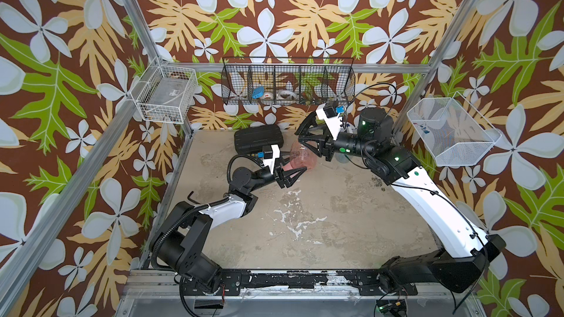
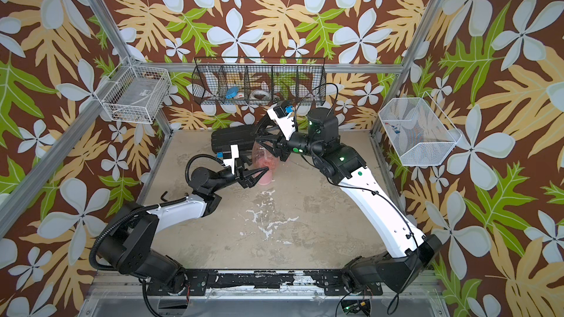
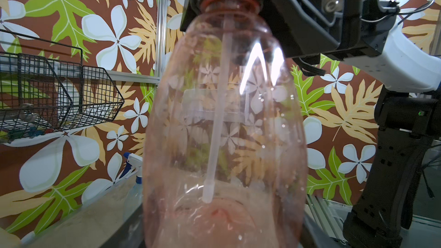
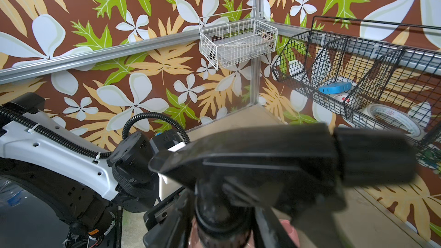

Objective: Attach spray nozzles to spray bottles
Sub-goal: Screw the spray nozzle on the spray bottle.

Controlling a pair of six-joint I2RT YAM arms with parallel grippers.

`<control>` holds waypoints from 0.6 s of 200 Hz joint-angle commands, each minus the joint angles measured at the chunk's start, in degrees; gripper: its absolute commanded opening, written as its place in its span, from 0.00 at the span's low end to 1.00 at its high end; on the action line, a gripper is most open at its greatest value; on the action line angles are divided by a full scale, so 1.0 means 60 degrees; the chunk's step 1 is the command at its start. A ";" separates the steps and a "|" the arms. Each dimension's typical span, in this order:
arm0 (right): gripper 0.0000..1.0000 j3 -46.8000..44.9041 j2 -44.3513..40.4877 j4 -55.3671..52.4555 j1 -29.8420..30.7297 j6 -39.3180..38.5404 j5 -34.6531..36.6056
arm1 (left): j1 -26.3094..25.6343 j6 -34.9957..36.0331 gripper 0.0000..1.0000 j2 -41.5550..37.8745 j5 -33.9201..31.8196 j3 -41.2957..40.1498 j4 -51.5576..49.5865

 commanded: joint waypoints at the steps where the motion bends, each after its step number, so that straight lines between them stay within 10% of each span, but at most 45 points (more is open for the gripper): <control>1: 0.37 -0.0010 0.0044 0.0230 0.0011 0.0182 -0.0020 | 0.0027 0.0151 0.42 -0.0091 -0.0469 0.0018 -0.0031; 68: 0.20 -0.0110 0.0179 0.0288 0.0041 0.0355 0.0235 | 0.0012 0.0321 0.41 -0.0206 -0.1400 0.0176 -0.0369; 120: 0.04 -0.0187 0.0518 0.0437 0.0507 0.1075 0.2954 | -0.0256 0.0975 0.40 -0.0349 -0.3434 0.0244 -0.0817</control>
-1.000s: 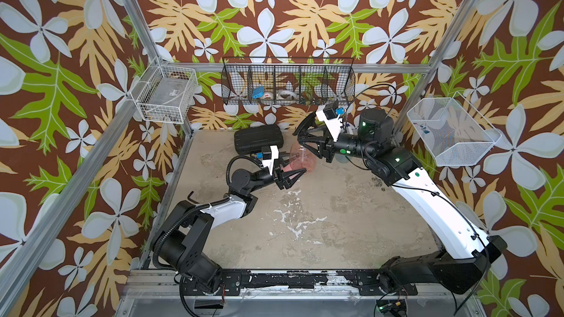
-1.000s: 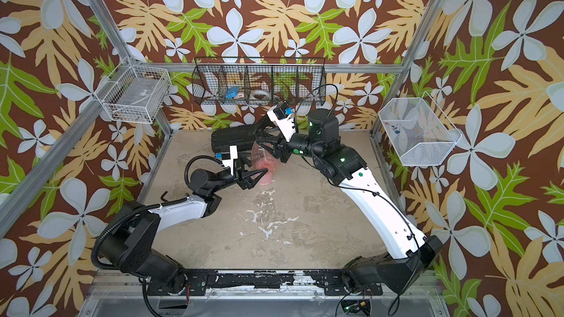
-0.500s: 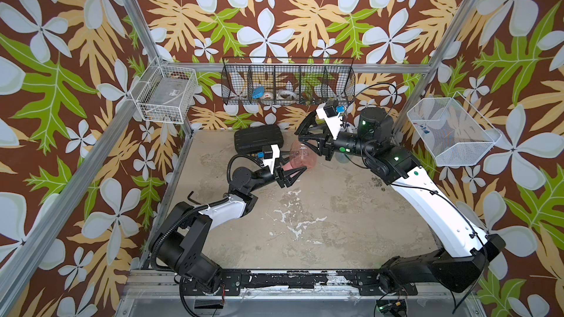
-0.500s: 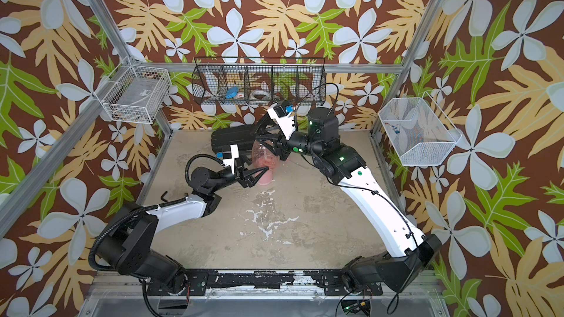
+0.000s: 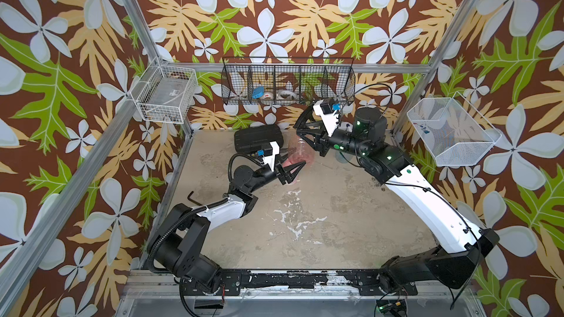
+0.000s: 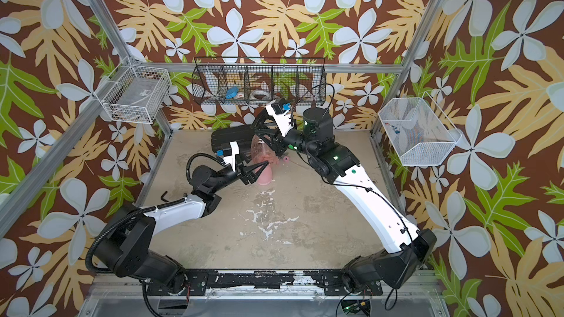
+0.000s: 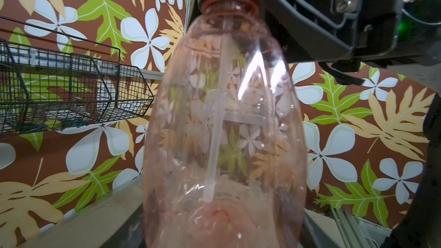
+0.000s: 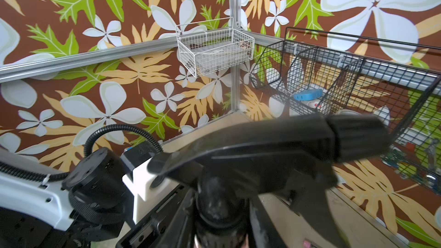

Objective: Attach spray nozzles to spray bottles
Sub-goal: Screw the spray nozzle on the spray bottle.

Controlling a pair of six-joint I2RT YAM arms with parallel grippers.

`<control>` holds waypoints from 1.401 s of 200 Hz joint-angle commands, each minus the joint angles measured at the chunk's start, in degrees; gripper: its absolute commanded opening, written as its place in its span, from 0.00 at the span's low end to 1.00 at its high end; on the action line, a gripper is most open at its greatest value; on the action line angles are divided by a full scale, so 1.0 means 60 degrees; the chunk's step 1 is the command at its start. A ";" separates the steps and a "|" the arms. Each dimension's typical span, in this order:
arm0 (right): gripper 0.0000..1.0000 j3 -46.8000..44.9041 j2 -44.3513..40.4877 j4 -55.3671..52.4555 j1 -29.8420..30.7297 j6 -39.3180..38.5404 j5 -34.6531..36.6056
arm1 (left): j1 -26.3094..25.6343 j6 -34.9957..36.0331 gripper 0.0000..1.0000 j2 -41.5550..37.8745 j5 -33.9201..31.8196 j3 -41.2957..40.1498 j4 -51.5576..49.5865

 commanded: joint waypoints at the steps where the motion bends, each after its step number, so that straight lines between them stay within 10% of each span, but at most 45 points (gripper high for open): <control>1: 0.04 -0.0074 0.0158 -0.0384 0.0202 0.0876 0.1341 | -0.0137 0.0548 0.40 -0.0128 -0.1856 0.0168 0.0165; 129: 0.00 -0.0455 0.0615 0.0214 0.1674 0.3292 0.7630 | -0.1536 0.2171 0.39 -0.0166 -0.6601 0.0414 -0.0390; 170: 0.10 0.0032 0.0701 -0.0307 0.1682 0.2502 0.6594 | -0.1528 0.2176 0.44 -0.0259 -0.6117 0.0194 -0.0243; 207: 0.51 -0.0195 -0.0216 -0.0475 0.1111 0.1053 0.3601 | -0.1117 0.1776 0.43 -0.0450 -0.4853 -0.0158 -0.0110; 280: 0.79 -0.0216 -0.0887 0.0520 -0.1606 0.1602 -0.1082 | 0.0057 0.1050 0.43 -0.0482 0.0386 -0.0270 0.0079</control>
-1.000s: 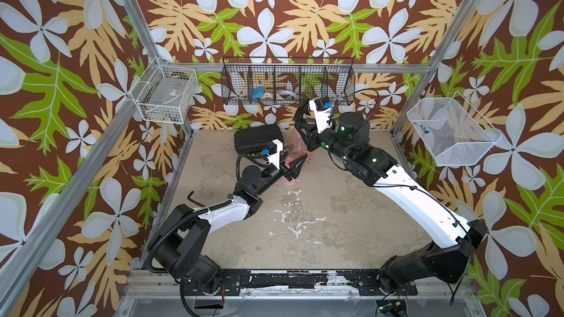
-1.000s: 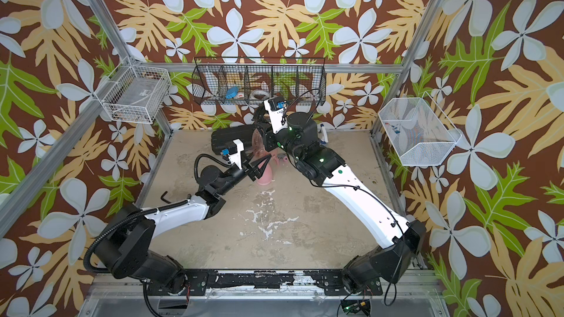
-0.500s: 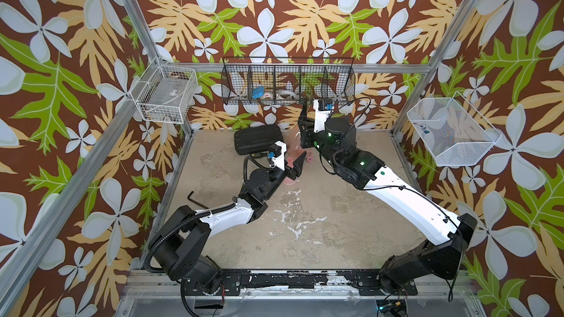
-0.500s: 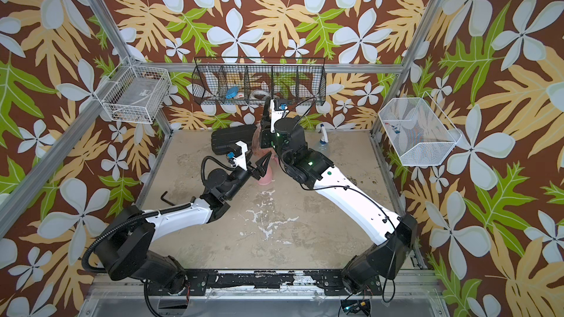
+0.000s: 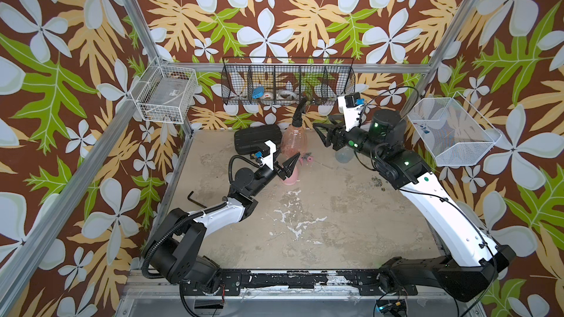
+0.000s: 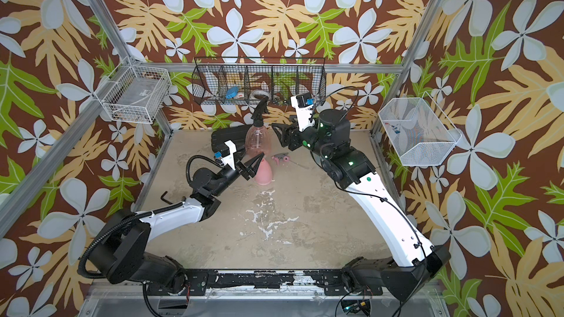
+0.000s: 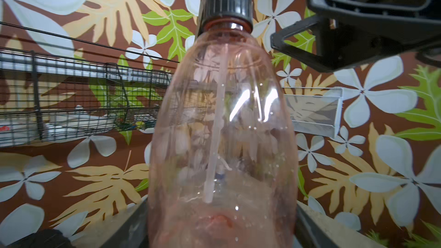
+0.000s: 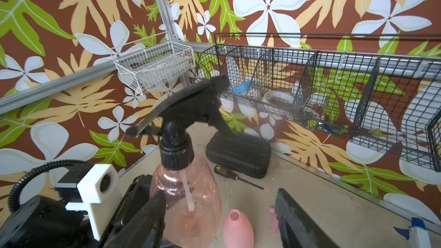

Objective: Attach spray nozzles to spray bottles
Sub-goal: Screw the spray nozzle on the spray bottle.

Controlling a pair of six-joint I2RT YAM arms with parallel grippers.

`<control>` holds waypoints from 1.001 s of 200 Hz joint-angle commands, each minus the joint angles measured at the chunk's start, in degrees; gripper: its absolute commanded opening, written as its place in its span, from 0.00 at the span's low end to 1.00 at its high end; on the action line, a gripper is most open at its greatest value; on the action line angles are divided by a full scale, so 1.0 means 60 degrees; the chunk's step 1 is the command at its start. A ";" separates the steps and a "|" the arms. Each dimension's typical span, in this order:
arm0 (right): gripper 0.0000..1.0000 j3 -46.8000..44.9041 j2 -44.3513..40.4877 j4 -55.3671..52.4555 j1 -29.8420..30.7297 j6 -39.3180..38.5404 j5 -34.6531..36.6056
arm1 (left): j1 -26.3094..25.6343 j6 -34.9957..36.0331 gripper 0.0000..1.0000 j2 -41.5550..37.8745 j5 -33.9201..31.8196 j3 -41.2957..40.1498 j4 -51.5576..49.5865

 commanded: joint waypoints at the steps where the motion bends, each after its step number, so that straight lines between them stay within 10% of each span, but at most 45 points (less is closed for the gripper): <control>1: 0.79 0.0153 0.0152 0.0801 -0.0498 0.0491 -0.2221 | 0.0231 -0.0295 0.43 -0.0041 0.2306 0.0059 0.0509; 80: 0.90 0.0887 0.1088 0.1586 -0.0720 0.1085 -0.5550 | 0.0670 -0.1593 0.43 0.0301 0.4644 0.0170 0.1250; 200: 0.83 -0.0148 0.0086 0.0515 0.0421 0.0398 -0.3686 | 0.0758 -0.1491 0.43 0.0581 0.2922 0.0315 0.1263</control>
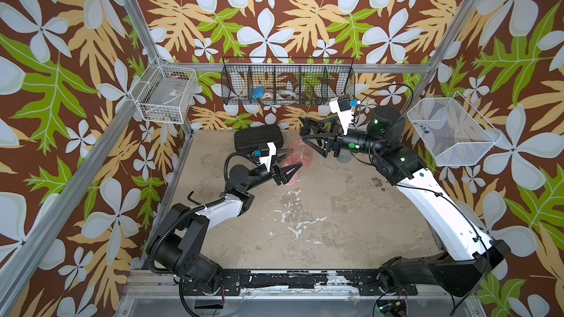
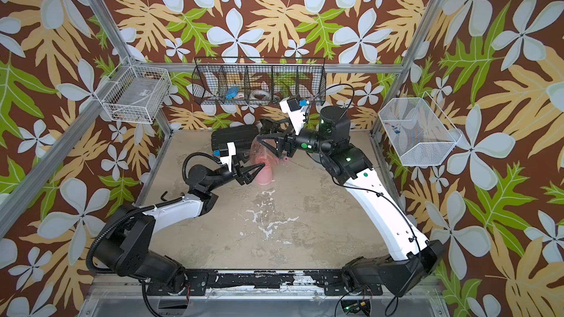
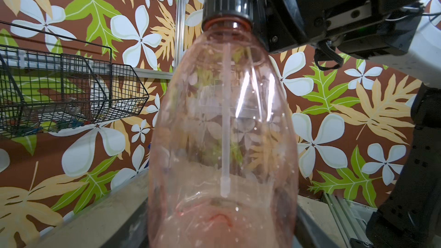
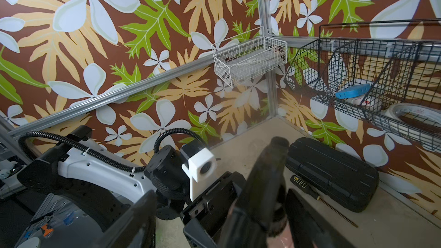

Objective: Attach spray nozzles to spray bottles
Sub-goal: Screw the spray nozzle on the spray bottle.

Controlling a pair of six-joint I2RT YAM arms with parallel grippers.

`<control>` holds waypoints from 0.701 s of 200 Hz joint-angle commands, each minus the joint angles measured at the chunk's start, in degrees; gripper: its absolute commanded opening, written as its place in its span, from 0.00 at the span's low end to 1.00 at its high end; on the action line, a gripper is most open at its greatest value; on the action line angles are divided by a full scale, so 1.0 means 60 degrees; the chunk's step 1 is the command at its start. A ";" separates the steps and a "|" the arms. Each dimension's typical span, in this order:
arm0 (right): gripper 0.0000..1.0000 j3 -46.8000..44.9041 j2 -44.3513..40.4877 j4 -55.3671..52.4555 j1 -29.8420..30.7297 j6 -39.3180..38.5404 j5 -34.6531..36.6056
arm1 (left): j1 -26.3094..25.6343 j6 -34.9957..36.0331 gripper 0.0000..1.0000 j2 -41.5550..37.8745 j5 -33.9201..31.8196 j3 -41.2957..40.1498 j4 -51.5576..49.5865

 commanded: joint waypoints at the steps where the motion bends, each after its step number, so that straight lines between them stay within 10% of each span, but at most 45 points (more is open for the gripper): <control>1: 0.83 -0.0079 -0.0141 -0.0073 0.0257 -0.0191 0.0435 | 0.0029 -0.0088 0.43 0.0097 -0.0244 0.0119 0.0469; 140: 0.78 0.0353 -0.0375 -0.1044 0.1301 -0.1133 0.3280 | 0.0029 -0.0369 0.42 0.0168 -0.0155 0.0098 0.0891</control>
